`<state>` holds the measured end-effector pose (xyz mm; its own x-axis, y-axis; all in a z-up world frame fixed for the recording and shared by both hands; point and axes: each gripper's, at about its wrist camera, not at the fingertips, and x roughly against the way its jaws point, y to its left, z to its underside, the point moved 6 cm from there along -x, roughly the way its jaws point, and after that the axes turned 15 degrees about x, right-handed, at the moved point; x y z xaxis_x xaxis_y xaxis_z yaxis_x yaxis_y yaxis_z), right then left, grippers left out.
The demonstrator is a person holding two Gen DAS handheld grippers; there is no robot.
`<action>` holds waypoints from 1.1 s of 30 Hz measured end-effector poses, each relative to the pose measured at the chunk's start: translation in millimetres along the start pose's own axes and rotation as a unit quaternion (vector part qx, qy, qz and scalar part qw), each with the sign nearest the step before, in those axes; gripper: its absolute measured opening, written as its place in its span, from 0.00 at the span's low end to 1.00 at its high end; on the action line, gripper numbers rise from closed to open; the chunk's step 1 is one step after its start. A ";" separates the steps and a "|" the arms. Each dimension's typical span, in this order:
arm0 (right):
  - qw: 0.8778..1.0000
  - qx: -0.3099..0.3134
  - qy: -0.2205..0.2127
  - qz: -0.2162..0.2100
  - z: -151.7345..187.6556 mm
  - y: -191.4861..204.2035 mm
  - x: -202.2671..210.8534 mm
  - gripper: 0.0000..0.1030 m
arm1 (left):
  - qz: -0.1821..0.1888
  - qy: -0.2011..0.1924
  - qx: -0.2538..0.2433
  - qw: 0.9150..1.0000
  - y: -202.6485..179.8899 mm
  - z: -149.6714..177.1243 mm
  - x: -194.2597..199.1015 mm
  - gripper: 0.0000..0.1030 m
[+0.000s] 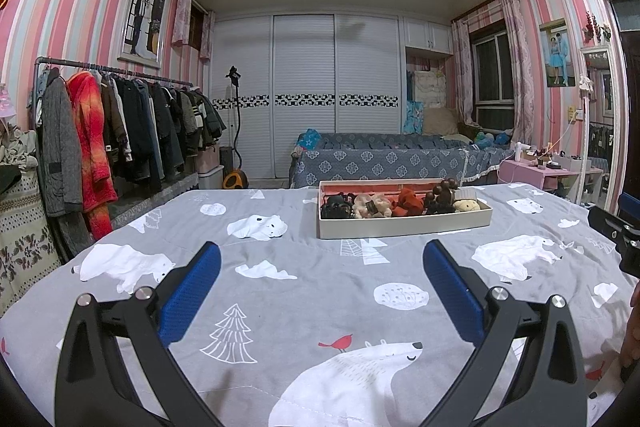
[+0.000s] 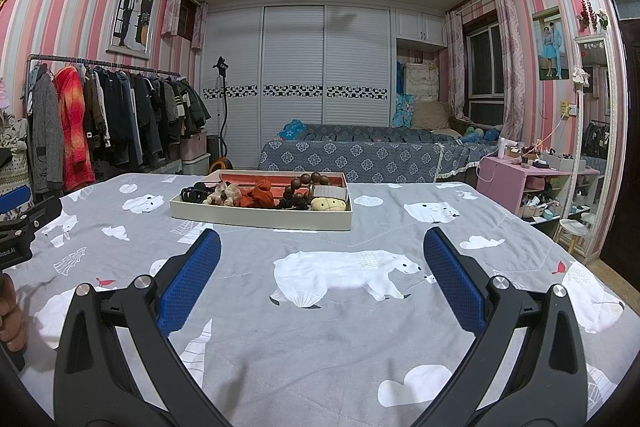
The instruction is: Organize jewelry
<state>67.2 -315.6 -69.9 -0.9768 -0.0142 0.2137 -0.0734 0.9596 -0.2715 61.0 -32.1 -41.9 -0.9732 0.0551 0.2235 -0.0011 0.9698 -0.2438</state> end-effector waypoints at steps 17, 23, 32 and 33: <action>1.000 0.000 -0.001 0.000 0.8 0.3 0.2 0.96 | -0.001 0.000 0.001 1.000 0.9 -0.7 0.3 0.96; 1.000 0.000 0.000 0.000 1.1 0.3 0.1 0.96 | 0.000 0.001 0.001 1.000 0.8 -0.6 0.4 0.96; 1.000 0.000 0.000 0.000 1.5 0.7 0.0 0.96 | 0.001 0.005 0.002 1.000 -1.7 -0.9 -0.5 0.96; 1.000 0.000 0.000 0.000 1.7 0.6 0.0 0.96 | 0.001 0.005 0.002 1.000 -2.3 -0.6 -0.9 0.96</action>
<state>66.8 -315.5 -71.7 -0.9767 -0.0141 0.2143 -0.0733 0.9597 -0.2713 62.0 -34.3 -40.9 -0.9708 0.0588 0.2327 -0.0008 0.9687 -0.2482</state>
